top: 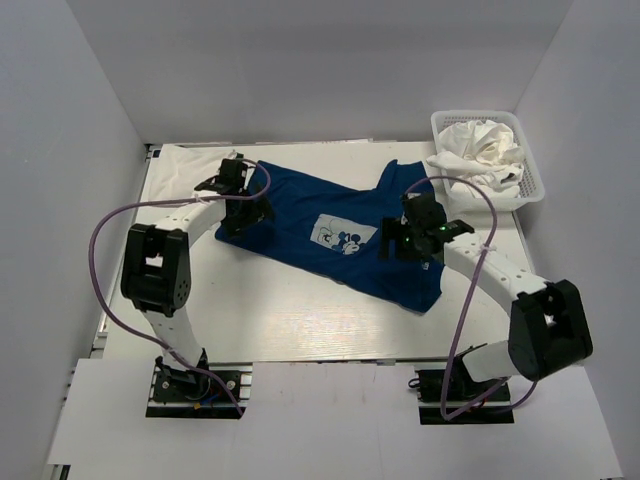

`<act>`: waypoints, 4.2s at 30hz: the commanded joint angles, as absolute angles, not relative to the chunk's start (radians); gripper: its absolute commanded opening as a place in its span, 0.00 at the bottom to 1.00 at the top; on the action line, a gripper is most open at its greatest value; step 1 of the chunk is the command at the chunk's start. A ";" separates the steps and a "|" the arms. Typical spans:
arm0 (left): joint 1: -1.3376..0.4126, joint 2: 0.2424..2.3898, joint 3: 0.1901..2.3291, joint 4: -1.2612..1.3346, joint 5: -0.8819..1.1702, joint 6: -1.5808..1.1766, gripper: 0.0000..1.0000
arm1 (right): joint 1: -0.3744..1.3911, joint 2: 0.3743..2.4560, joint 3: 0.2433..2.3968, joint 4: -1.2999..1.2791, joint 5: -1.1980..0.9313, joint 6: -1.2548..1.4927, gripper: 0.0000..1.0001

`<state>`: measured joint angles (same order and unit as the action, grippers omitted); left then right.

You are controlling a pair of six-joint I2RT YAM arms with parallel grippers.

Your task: Fold and stack the t-shirts

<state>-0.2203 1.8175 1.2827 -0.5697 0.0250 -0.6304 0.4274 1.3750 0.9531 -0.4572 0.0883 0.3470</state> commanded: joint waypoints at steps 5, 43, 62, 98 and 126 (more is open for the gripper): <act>-0.225 1.920 1.325 -0.545 -0.029 -0.606 1.00 | 0.449 1.494 0.877 -0.390 -0.009 0.405 0.89; -0.167 1.851 1.579 -0.935 -0.325 -0.695 1.00 | 0.359 1.739 1.491 -0.538 0.161 0.304 0.91; -0.149 2.169 1.793 -0.928 -0.345 -0.747 0.93 | 0.253 2.194 1.899 -0.509 0.045 0.115 0.91; -0.138 1.938 1.563 -0.836 -0.316 -0.701 0.00 | 0.279 1.672 1.311 -0.327 -0.026 -0.032 0.00; -0.118 1.554 1.072 -0.989 -0.443 -0.904 0.37 | 0.535 1.063 0.819 -0.779 -0.178 0.341 0.28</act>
